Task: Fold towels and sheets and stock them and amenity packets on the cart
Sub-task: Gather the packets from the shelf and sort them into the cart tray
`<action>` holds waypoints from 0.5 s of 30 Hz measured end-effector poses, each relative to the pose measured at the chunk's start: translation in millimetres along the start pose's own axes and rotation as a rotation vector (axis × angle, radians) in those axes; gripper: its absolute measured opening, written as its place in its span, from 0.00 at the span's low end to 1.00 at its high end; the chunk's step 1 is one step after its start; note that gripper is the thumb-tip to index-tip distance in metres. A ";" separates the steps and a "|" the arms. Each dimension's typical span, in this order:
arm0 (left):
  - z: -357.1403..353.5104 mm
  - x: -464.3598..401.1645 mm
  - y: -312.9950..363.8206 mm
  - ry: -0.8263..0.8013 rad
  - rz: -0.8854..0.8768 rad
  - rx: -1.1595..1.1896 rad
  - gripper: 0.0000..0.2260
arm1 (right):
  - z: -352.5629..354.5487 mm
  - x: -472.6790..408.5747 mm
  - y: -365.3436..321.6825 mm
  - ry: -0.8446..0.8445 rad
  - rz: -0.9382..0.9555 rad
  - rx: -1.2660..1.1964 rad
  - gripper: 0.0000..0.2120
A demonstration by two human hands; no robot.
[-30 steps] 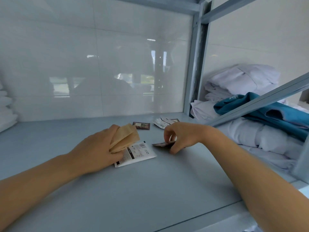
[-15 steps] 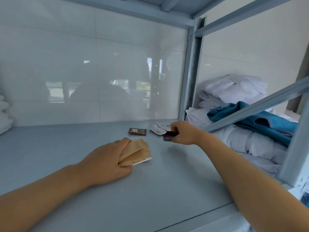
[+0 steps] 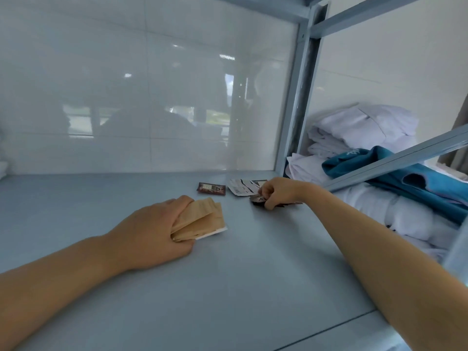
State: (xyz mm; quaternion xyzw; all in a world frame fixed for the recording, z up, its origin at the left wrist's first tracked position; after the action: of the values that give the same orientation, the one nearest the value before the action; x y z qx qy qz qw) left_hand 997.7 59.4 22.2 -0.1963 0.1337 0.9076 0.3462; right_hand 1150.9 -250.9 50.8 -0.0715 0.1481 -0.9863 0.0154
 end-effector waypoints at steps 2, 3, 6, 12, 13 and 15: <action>-1.0 0.2 0.7 0.001 -0.001 -0.012 0.21 | 1.5 7.5 -0.6 -0.006 0.022 0.037 0.10; -1.0 0.5 1.4 0.002 -0.001 -0.013 0.20 | 2.3 11.6 0.1 0.002 0.023 0.058 0.10; -0.2 1.1 2.4 -0.007 0.002 -0.014 0.21 | 1.4 20.0 3.4 0.034 0.023 0.081 0.13; 0.6 1.7 3.8 -0.024 0.021 -0.017 0.21 | 3.0 29.9 -5.9 0.052 0.105 0.002 0.20; 0.7 1.7 4.3 -0.021 0.022 -0.016 0.21 | 2.3 30.1 -7.5 0.042 0.109 -0.001 0.23; 0.8 1.8 5.1 -0.018 0.022 -0.013 0.20 | -3.2 29.6 -10.4 0.019 0.114 0.028 0.28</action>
State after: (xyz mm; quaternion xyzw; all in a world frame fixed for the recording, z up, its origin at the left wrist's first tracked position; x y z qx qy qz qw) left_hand 992.9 57.1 22.7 -0.1889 0.1268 0.9139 0.3363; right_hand 1121.0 -241.6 54.8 -0.0532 0.1382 -0.9864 0.0712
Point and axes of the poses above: each hand's wrist, its own x-axis away from the middle knuckle, its own z-axis out of the back of the hand, y = z × x, the point moved 4 cm from there along -x, towards the middle knuckle, and after that the axes turned 12 degrees about -z, right-handed, at the moved point
